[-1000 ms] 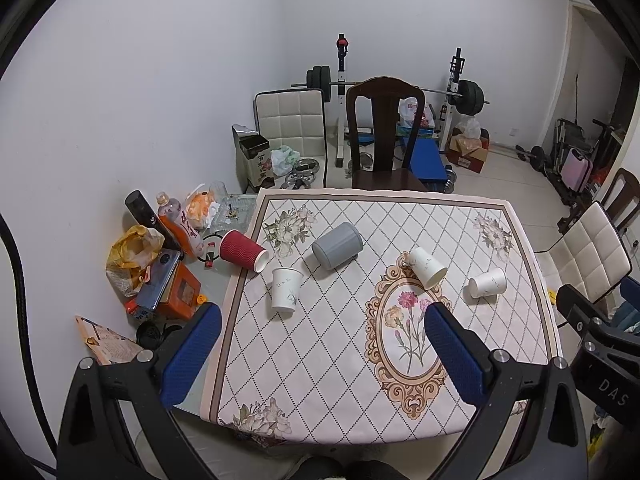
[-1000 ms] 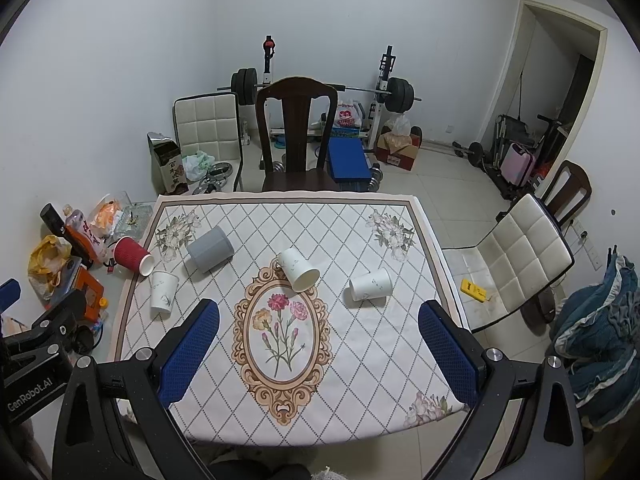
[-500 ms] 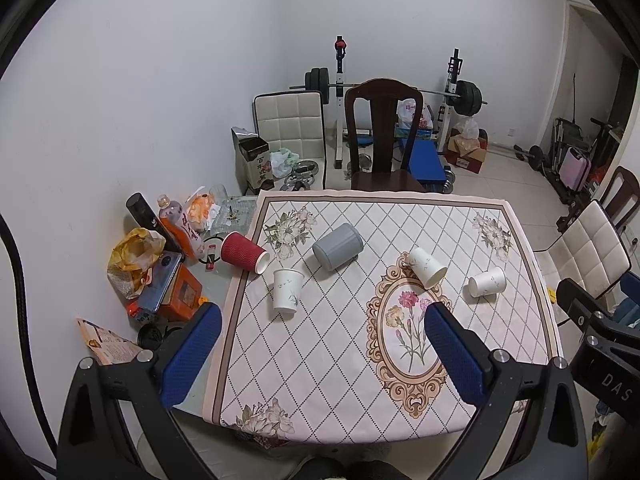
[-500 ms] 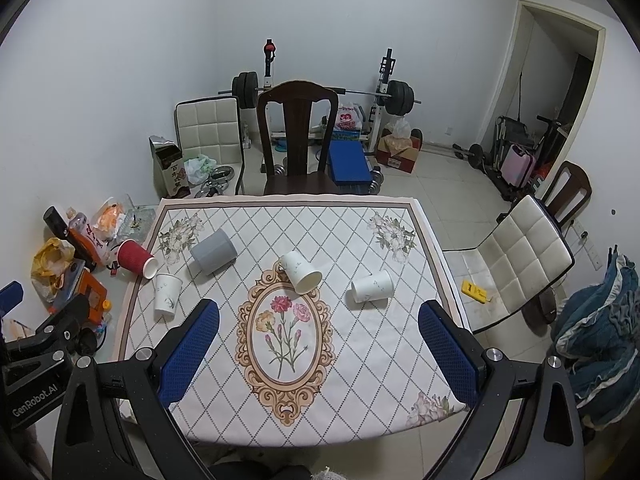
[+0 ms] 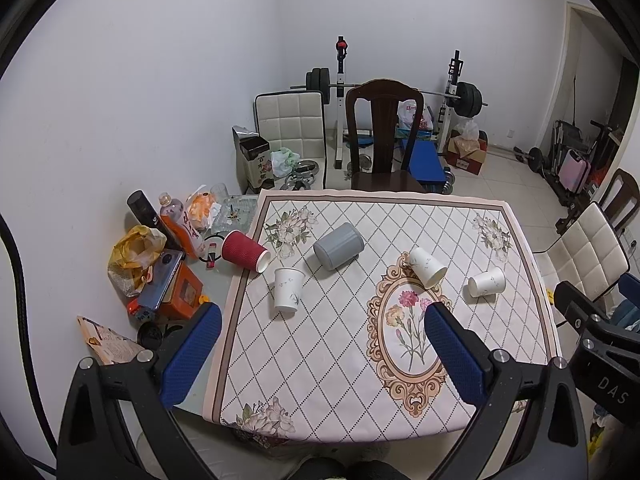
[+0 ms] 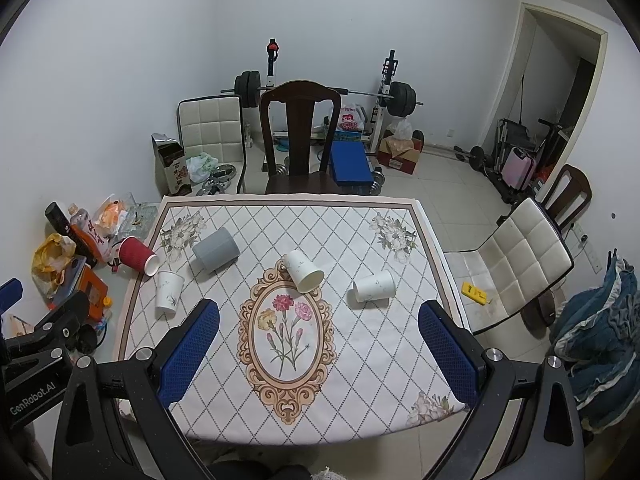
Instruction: Flip cup upright
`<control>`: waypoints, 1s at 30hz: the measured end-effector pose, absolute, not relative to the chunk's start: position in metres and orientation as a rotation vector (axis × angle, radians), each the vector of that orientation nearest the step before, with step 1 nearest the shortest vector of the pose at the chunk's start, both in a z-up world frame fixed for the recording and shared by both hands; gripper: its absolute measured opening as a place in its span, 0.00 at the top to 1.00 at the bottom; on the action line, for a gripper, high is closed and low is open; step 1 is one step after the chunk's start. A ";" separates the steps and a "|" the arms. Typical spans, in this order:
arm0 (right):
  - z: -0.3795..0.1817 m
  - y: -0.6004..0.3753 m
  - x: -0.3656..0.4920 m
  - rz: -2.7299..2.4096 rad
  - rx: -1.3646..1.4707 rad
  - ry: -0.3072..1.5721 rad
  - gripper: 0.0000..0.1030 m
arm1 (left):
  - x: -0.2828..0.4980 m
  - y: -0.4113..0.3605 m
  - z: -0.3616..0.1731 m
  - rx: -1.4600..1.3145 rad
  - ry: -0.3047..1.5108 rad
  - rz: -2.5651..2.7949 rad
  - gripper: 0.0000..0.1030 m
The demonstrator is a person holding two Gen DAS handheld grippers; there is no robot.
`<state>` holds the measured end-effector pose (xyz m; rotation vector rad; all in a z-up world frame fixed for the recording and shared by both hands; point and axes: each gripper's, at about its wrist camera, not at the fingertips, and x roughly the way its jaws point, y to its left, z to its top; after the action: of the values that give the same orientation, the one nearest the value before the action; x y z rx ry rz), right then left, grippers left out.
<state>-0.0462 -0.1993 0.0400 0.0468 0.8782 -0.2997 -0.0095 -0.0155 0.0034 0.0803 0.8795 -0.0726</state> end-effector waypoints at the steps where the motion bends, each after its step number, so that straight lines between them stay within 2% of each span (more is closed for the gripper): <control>1: 0.040 -0.199 -0.047 -0.300 0.047 0.877 0.02 | -0.010 -0.016 0.004 0.080 0.879 -0.073 0.00; 30: 0.048 -0.190 -0.053 -0.291 0.051 0.879 0.02 | -0.012 -0.012 0.011 0.078 0.893 -0.054 0.00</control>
<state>-0.0531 -0.1905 0.0478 0.0513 0.8785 -0.2909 -0.0117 -0.0120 0.0112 0.0778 0.8933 -0.0541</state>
